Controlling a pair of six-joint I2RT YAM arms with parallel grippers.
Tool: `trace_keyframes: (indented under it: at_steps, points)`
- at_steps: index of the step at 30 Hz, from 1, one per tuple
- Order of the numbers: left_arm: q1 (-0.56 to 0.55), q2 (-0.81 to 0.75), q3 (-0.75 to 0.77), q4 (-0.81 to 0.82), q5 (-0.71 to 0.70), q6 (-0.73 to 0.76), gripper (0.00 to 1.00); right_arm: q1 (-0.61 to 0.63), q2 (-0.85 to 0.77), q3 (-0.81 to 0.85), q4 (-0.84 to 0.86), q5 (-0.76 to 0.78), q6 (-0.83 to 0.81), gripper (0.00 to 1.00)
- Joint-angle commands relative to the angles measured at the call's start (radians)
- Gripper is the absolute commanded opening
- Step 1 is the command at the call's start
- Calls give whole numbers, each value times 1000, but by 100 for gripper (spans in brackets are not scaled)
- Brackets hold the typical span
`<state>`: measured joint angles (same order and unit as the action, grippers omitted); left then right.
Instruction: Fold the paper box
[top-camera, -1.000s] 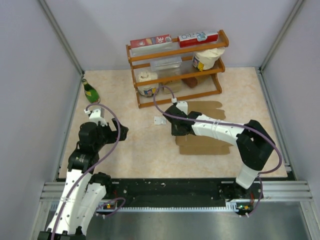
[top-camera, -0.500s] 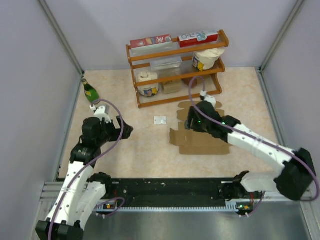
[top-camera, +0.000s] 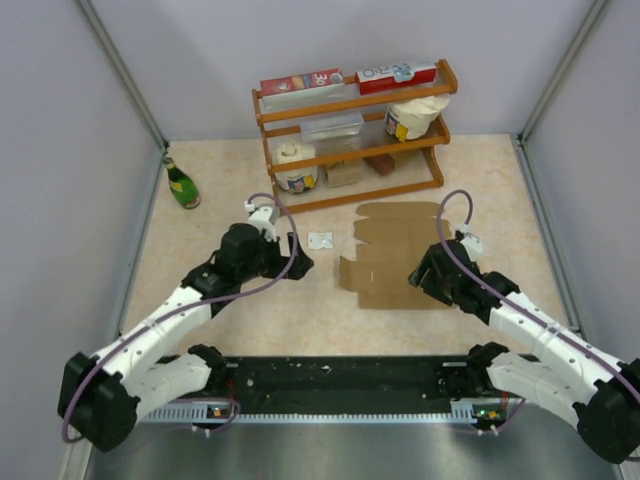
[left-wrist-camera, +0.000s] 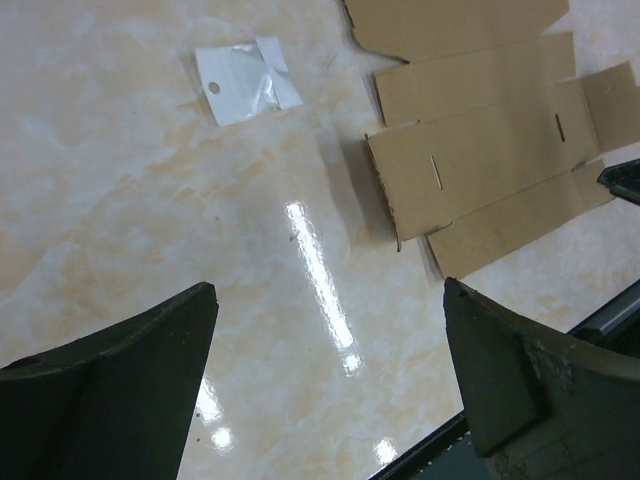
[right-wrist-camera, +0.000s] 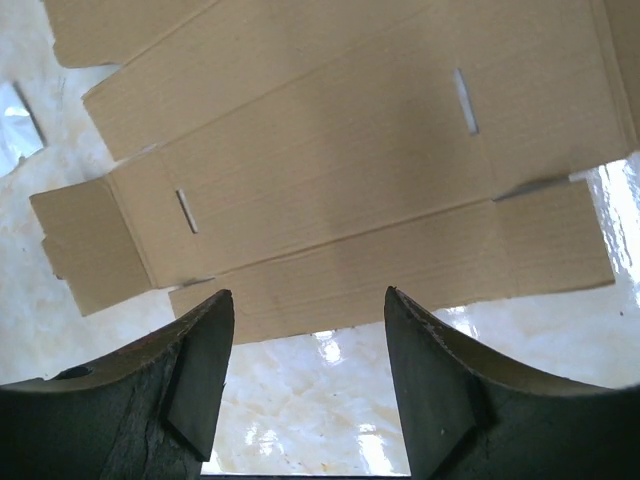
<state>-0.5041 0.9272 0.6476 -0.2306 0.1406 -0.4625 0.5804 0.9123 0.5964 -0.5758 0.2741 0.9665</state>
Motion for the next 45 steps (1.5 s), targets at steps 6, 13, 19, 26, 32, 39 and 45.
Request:
trace_keyframes:
  at_steps: [6, 13, 19, 26, 32, 39, 45]
  points:
    - [-169, 323, 133, 155, -85, 31, 93, -94, -107, -14, -13, -4, 34, 62]
    - [-195, 504, 204, 203, -42, -11, 86, -157, -144, 23, -36, -24, -23, 62]
    - [-226, 634, 268, 269, -41, -47, 75, -198, -174, 36, -42, -47, -60, 62]
    - [-251, 768, 360, 237, -56, -25, 61, -235, -199, 54, -56, -75, -97, 62]
    - [-255, 794, 368, 200, -62, -8, 51, -248, -199, 80, -65, -76, -123, 62]
    - [-261, 811, 369, 186, -58, 2, 37, -251, -197, 80, -65, -82, -127, 62]
    - [-267, 826, 391, 162, -52, 24, 20, -252, -202, 74, -65, -79, -132, 62]
